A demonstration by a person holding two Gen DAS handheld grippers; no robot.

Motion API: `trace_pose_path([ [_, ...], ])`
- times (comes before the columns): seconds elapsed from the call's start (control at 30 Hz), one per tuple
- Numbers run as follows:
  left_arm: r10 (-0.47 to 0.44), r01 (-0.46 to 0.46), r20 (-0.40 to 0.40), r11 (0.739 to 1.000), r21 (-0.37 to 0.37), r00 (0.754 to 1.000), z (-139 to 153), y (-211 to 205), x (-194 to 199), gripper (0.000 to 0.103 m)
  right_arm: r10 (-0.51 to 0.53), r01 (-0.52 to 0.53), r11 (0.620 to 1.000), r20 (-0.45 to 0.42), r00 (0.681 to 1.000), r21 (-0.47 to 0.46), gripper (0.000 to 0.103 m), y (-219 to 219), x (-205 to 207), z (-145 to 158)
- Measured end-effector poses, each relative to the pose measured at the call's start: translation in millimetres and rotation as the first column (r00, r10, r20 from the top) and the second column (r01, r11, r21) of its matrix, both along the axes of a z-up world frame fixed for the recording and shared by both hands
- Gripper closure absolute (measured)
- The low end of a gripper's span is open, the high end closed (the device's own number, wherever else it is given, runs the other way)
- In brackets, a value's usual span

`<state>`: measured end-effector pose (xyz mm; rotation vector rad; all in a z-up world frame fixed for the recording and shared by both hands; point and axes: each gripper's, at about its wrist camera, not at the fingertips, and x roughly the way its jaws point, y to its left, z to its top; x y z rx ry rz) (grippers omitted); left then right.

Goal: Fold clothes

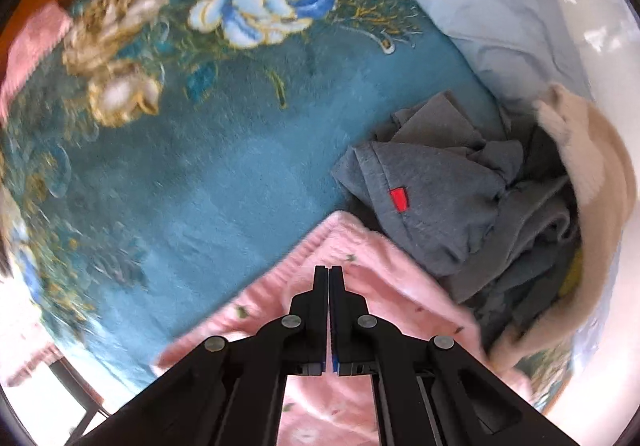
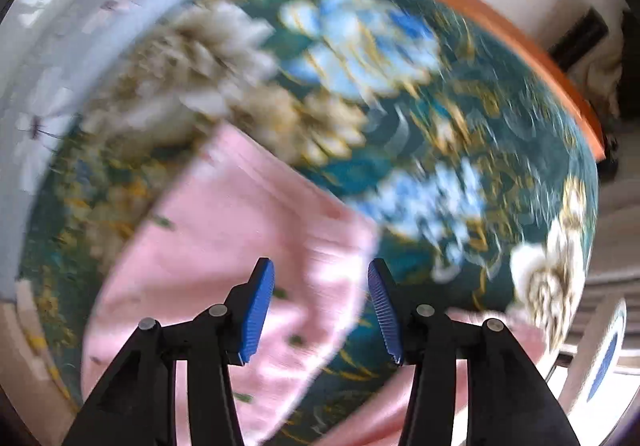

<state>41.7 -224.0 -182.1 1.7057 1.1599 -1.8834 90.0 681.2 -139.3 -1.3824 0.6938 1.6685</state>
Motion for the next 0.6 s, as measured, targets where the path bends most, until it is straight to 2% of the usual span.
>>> trace_pose_path([
  [0.1,0.12,-0.12,0.01,0.985,0.126,0.993,-14,1,-4,0.094,-0.001,-0.009,0.991,-0.074,0.997,-0.133,0.053,-8,-32,-12],
  [0.13,0.153,-0.154,0.019,0.976,0.153,0.988,-20,2,-6,0.086,-0.014,-0.004,0.983,-0.094,0.995,-0.186,0.053,-9,-42,-19],
  [0.17,0.183,-0.187,0.035,0.967,0.172,0.982,-27,4,-10,0.073,-0.045,0.02,0.971,-0.098,0.994,-0.237,0.053,-12,-51,-29],
  [0.23,0.223,-0.23,0.057,0.954,0.194,0.973,-39,8,-18,0.061,-0.096,0.069,0.956,-0.08,0.992,-0.284,0.053,-19,-62,-45],
  [0.3,0.249,-0.262,0.091,0.944,0.2,0.964,-51,14,-26,0.06,-0.145,0.12,0.942,-0.058,0.988,-0.314,0.053,-25,-72,-59],
  [0.47,0.203,-0.223,0.239,0.973,0.06,0.95,-69,30,-37,0.063,-0.158,0.177,0.94,0.09,0.983,-0.29,0.053,-34,-93,-81],
  [0.53,0.215,-0.239,0.258,0.969,0.064,0.942,-76,33,-35,0.063,-0.168,0.197,0.939,0.124,0.978,-0.282,0.053,-35,-96,-84],
  [0.6,0.258,-0.286,0.269,0.956,0.069,0.928,-81,32,-31,0.063,-0.191,0.225,0.933,0.145,0.971,-0.282,0.058,-33,-96,-86],
])
